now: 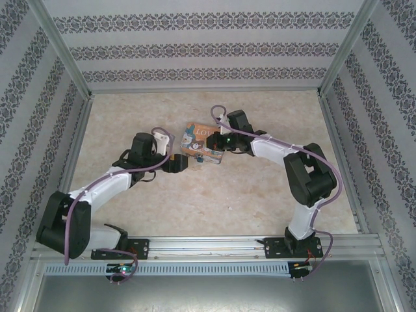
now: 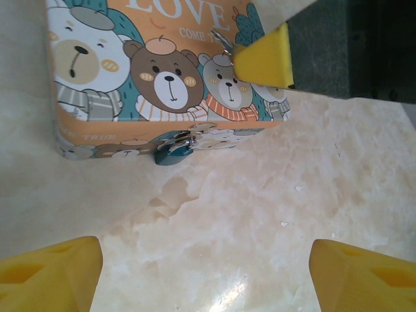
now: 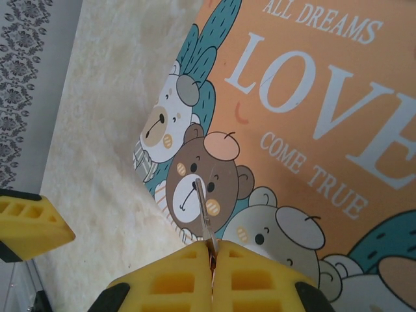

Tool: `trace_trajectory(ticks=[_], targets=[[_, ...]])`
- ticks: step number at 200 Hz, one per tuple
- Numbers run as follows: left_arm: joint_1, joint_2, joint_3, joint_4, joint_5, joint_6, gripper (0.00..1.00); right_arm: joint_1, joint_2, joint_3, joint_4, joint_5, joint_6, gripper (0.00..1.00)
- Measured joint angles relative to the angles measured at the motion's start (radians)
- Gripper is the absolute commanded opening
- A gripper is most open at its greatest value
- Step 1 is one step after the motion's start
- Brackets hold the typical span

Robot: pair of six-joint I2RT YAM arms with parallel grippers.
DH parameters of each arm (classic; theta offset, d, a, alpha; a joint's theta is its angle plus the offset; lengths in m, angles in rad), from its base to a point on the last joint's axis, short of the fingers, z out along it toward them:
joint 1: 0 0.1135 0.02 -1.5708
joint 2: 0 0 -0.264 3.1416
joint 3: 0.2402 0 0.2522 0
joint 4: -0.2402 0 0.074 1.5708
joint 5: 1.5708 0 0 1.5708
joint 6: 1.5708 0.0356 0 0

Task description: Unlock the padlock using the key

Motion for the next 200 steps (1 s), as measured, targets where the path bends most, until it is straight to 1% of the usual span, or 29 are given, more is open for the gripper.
trace_trajectory(ticks=[72,107,143,169,200], targets=[[-0.067,0.156,0.044,0.027,-0.014,0.019,0.82,0.000,0.030,0.012,-0.017,0.018,0.000,0.00],[-0.073,0.206,0.044,0.082,-0.017,0.011,0.82,0.002,0.027,-0.006,0.012,0.016,0.003,0.00],[-0.073,0.229,0.044,0.136,-0.032,-0.005,0.81,0.008,0.019,-0.049,0.088,0.015,0.036,0.00],[-0.073,0.238,0.043,0.172,-0.040,-0.013,0.80,0.031,0.019,-0.062,0.126,0.013,0.058,0.00],[-0.073,0.263,0.034,0.203,-0.047,-0.016,0.77,0.056,0.019,-0.070,0.144,0.012,0.079,0.00]])
